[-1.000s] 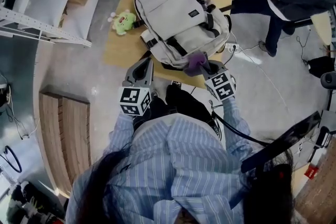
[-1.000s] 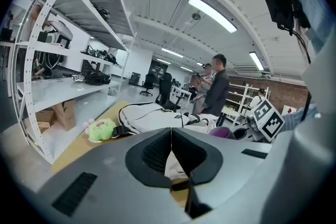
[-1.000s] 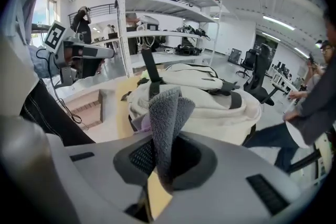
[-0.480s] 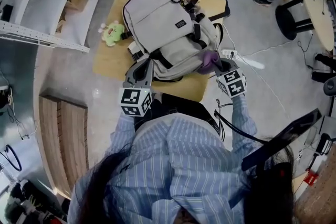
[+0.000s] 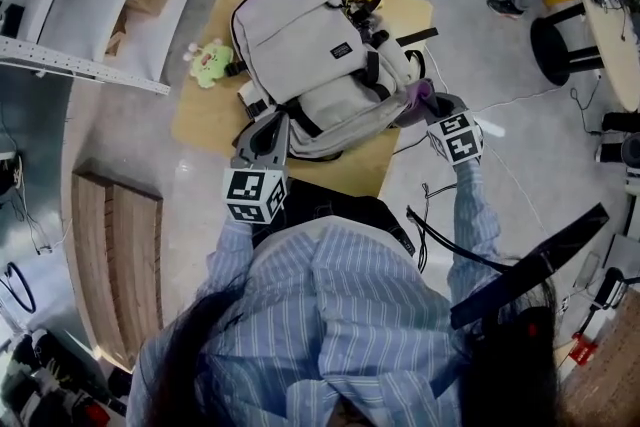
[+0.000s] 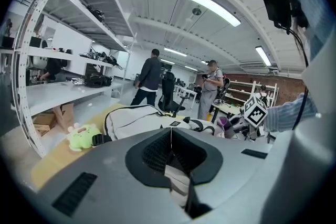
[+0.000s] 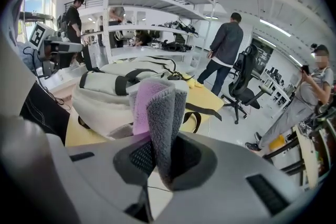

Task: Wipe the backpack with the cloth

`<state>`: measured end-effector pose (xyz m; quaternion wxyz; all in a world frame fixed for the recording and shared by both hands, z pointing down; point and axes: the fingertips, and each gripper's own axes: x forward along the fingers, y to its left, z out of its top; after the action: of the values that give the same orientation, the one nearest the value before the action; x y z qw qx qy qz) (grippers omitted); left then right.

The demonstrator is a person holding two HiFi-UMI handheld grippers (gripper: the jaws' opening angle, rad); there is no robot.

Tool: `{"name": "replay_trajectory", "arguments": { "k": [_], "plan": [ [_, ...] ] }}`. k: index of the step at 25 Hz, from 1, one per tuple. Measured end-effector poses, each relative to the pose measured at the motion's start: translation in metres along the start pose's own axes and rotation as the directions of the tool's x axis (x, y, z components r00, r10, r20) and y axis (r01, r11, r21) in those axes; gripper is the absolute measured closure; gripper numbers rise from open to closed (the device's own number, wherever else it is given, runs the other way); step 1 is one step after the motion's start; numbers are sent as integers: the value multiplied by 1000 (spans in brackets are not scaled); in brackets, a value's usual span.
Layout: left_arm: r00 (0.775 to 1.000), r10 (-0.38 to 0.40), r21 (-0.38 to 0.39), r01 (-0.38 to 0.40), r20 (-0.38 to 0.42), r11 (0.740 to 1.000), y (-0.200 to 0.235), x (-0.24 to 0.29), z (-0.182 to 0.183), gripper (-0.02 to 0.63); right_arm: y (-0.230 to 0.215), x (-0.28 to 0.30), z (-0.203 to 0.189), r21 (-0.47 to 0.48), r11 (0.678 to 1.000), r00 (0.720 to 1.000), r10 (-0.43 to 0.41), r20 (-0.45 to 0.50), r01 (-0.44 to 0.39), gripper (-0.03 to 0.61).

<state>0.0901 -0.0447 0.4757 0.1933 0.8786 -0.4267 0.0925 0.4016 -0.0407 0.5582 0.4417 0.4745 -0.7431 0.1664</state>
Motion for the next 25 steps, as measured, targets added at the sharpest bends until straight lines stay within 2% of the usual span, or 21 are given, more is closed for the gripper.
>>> {"name": "replay_trajectory", "arguments": {
  "k": [7,14,20,25],
  "plan": [
    [1000,10,-15,-10,-11,1000,11,1,6,607,-31,8,14,-9,1000,999,-28,-28,28,537],
    [999,-32,6,32,-22,999,33,11,17,607,-40,25,30,-86,996,996,-36,-87,28,537],
    [999,-42,-1,42,-28,999,60,14,24,607,-53,40,53,-111,992,990,-69,-127,55,537],
    [998,-48,-14,47,-36,999,80,16,25,607,-68,53,79,-122,990,988,-87,-124,72,537]
  ]
}}
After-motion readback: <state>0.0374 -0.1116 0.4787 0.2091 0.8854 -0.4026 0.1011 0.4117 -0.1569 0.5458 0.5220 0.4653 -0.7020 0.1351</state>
